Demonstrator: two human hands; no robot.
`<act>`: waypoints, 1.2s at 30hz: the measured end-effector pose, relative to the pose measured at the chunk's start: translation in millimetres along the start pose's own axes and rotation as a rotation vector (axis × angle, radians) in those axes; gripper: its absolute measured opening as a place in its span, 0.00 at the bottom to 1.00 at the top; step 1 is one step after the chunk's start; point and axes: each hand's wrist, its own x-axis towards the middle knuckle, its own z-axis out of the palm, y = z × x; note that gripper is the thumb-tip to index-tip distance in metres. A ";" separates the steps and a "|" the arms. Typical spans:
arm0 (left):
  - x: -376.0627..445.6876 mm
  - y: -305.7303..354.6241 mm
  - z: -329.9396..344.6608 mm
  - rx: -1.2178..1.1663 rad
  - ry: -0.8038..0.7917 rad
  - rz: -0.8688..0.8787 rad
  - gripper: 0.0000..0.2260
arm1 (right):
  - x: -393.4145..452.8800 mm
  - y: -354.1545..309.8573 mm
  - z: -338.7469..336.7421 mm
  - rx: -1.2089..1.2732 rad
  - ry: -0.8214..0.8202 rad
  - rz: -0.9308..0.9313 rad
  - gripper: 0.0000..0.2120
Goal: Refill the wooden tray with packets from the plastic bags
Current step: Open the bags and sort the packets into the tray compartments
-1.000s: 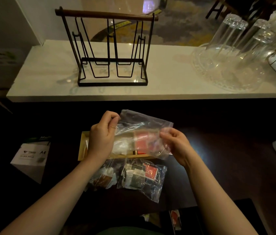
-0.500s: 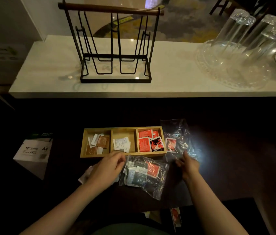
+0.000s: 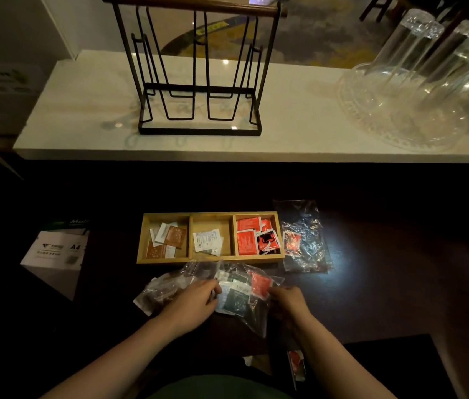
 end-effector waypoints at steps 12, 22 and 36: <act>-2.9 22.9 -0.6 -0.094 -0.028 0.023 0.05 | -43.2 -33.4 3.2 0.059 -0.298 -0.106 0.15; 1.5 50.1 -17.1 -0.468 0.256 -0.173 0.09 | -60.5 -74.4 38.2 -0.026 -0.430 -0.277 0.13; -11.4 33.9 -33.3 -0.618 0.350 -0.221 0.04 | -51.9 -71.6 30.8 -0.054 -0.501 -0.363 0.04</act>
